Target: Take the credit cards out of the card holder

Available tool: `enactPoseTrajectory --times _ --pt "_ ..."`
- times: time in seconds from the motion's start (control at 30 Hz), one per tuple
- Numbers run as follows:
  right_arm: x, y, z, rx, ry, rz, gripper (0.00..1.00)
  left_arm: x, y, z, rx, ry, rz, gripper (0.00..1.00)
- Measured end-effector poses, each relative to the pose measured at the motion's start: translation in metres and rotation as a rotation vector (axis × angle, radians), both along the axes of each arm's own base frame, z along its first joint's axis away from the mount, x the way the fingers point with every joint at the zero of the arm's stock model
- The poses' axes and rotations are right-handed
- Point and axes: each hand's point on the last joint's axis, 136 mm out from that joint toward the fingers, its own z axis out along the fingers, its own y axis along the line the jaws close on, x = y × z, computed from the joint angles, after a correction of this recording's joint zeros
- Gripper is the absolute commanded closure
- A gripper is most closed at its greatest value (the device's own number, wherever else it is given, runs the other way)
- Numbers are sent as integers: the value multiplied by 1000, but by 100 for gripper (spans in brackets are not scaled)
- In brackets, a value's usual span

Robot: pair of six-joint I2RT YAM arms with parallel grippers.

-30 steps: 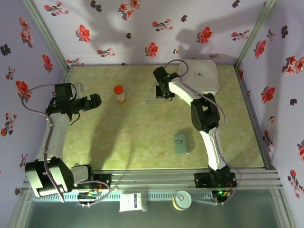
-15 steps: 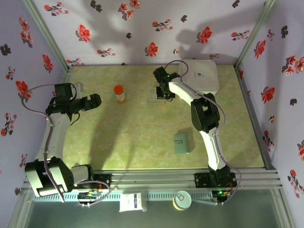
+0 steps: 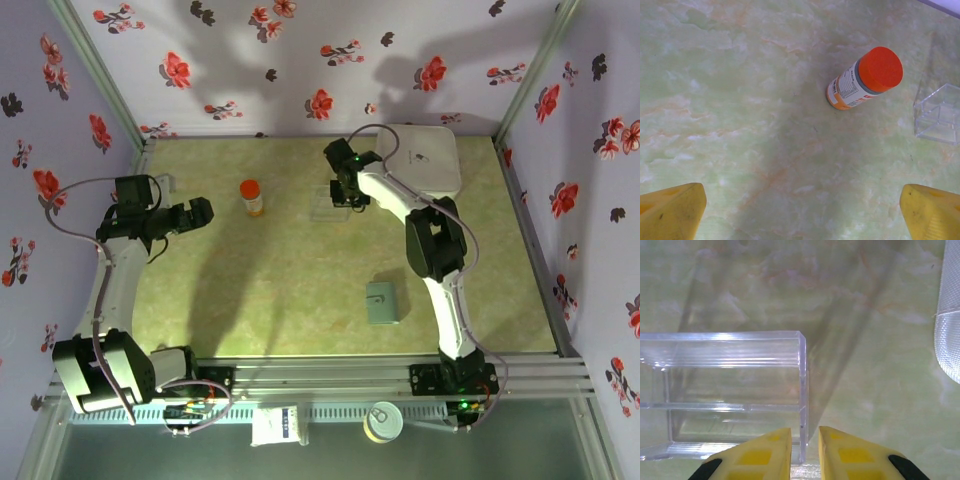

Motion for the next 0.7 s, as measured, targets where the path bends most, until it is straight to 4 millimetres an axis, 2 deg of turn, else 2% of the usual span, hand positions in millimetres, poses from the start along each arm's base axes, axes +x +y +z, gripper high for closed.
enactPoseTrajectory --times 0.2,0.37,0.57,0.7 --pt "-5 -3 25 16 -31 5 76 0 0 0 -2 -1 -1 0" --pt "-28 -17 42 17 -33 8 73 0 -1 0 -4 -1 -3 0" --pt "-73 -35 49 -2 -4 23 67 0 -2 1 -9 -3 -7 0" --pt "-114 -46 44 -22 36 40 61 0 -4 2 -18 -6 -15 0"
